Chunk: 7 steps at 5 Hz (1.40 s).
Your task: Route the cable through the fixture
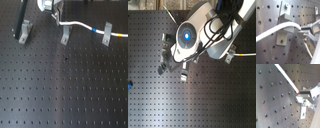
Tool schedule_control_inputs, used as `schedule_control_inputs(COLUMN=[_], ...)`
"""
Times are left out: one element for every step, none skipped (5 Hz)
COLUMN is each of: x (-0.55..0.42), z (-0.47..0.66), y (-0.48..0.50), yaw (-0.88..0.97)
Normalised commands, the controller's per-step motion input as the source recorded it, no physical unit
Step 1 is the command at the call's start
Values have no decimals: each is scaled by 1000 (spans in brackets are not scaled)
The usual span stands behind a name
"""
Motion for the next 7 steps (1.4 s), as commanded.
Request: schedule_control_inputs(x=[68, 107, 187, 92, 74, -80, -387], z=[52, 58, 59, -2, -2, -1, -121], y=[-83, -65, -136, -184, -186, -175, -158], yaw=[497, 611, 677, 223, 349, 246, 0])
